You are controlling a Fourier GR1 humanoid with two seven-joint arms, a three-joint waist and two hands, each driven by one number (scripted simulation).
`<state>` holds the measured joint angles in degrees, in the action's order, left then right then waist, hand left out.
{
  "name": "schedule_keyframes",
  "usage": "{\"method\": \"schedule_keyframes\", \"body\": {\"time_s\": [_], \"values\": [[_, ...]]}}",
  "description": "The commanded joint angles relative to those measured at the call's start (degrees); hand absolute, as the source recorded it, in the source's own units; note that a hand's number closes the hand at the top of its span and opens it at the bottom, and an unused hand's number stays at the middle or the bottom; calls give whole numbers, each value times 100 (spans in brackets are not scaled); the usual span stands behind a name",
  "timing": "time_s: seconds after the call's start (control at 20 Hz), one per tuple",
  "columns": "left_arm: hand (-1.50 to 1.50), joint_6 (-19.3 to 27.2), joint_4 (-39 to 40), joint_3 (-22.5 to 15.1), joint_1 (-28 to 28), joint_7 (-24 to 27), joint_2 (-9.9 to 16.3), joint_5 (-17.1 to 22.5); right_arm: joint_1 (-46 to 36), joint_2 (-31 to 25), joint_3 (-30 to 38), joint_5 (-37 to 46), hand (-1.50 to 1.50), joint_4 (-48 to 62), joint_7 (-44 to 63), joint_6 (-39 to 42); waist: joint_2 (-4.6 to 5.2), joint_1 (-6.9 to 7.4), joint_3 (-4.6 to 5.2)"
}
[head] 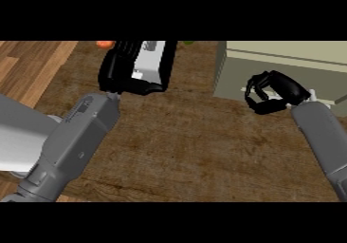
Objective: Pick up the cup, place it into the drawer and close the drawer
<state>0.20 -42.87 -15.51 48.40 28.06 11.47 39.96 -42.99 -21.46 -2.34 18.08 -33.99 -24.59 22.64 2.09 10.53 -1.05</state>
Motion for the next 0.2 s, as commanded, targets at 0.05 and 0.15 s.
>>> {"method": "schedule_keyframes", "body": {"time_s": [0.05,0.15], "values": [[-150,-98,-78,0,-132,-6,-28,56,-943,-630,517,1,150,175,452,-665,96,236,85],[-150,-161,-72,21,-159,15,116,31,-932,-811,509,-14,150,100,406,-473,91,205,90]]}}
